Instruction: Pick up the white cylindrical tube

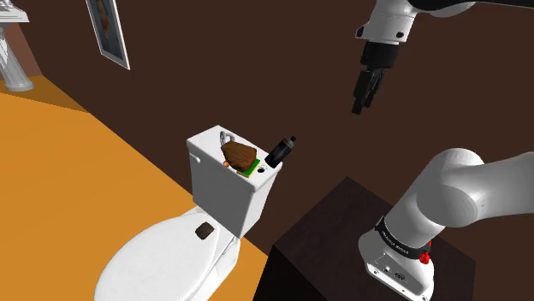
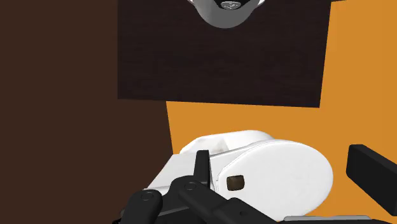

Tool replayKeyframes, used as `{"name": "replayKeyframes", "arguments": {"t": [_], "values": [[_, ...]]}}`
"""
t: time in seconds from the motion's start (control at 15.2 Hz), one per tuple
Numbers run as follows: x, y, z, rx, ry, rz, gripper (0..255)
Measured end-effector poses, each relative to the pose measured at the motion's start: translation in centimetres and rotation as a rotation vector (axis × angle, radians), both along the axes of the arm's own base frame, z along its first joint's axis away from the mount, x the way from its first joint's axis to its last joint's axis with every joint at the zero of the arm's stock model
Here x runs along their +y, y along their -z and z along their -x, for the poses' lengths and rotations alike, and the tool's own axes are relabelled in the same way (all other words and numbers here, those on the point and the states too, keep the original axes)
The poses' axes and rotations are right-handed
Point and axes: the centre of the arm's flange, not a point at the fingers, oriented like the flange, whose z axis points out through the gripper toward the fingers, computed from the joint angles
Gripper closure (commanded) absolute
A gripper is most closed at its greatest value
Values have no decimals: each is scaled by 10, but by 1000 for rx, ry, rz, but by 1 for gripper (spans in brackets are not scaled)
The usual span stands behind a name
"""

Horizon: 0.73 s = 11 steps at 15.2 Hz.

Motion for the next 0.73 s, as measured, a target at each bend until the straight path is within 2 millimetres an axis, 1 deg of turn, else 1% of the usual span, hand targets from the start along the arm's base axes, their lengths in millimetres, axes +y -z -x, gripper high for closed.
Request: {"name": "replayKeyframes", "arguments": {"t": [0.07,0.2,0.73], "values": [[0,0,0,0,0,0,0],[-9,9,-7,9,-37,2,0],[-72,75,-56,63,-285,19,0]]}}
